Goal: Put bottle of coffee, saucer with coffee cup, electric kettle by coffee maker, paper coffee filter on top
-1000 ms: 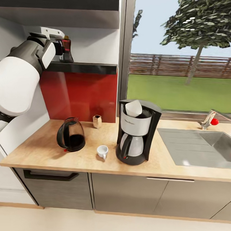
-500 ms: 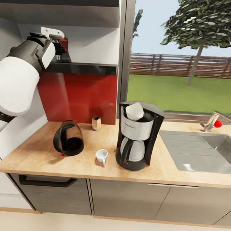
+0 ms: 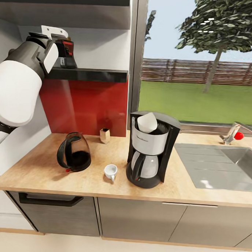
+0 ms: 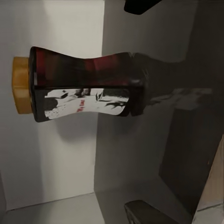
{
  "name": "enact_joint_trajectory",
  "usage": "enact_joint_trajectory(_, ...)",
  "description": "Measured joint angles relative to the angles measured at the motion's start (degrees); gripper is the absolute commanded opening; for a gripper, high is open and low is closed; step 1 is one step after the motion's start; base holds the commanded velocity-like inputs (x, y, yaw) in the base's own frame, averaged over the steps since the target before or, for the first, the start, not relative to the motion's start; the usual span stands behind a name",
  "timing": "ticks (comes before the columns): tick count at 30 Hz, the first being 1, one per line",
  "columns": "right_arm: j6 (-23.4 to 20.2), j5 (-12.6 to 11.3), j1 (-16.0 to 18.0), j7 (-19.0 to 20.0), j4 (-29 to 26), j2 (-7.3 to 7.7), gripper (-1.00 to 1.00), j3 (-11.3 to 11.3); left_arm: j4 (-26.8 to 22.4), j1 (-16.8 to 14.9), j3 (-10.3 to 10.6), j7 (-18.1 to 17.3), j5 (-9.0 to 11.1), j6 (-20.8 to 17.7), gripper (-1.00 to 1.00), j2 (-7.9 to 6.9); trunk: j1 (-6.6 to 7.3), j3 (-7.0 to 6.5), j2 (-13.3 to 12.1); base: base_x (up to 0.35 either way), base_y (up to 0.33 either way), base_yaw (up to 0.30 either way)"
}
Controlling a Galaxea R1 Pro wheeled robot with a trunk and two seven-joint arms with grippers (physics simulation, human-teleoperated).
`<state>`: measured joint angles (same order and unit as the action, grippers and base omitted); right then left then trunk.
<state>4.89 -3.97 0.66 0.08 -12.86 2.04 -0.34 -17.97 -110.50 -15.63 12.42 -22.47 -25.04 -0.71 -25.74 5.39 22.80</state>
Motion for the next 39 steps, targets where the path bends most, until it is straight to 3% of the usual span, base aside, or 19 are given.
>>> enact_joint_trajectory(21,-0.22,0.16,0.0,-0.24,3.74,0.72,1.0,0.18,-0.02,0.0,0.19,0.01,0.0,0.09,1.0,-0.44,-0.01,0.0,0.0,0.087,0.0,0.0)
enact_joint_trajectory(28,-0.26,0.31,-0.01,-0.16,8.56,0.69,1.0,0.46,-0.02,0.0,0.16,-0.33,-0.01,0.03,1.0,-0.65,0.0,0.0,0.0,0.051,0.005,0.0)
enact_joint_trajectory(31,0.37,0.03,0.18,-0.11,7.58,-0.28,1.0,0.25,-0.98,0.97,0.77,0.34,-0.99,-0.95,1.0,-0.9,-0.01,0.0,-0.01,0.0,0.0,0.0)
enact_joint_trajectory(39,-0.42,0.07,0.17,-0.28,7.32,-0.44,1.0,0.15,-1.43,1.73,0.81,0.25,-2.85,-3.53,1.0,-0.73,0.0,0.0,0.01,0.027,0.0,0.0)
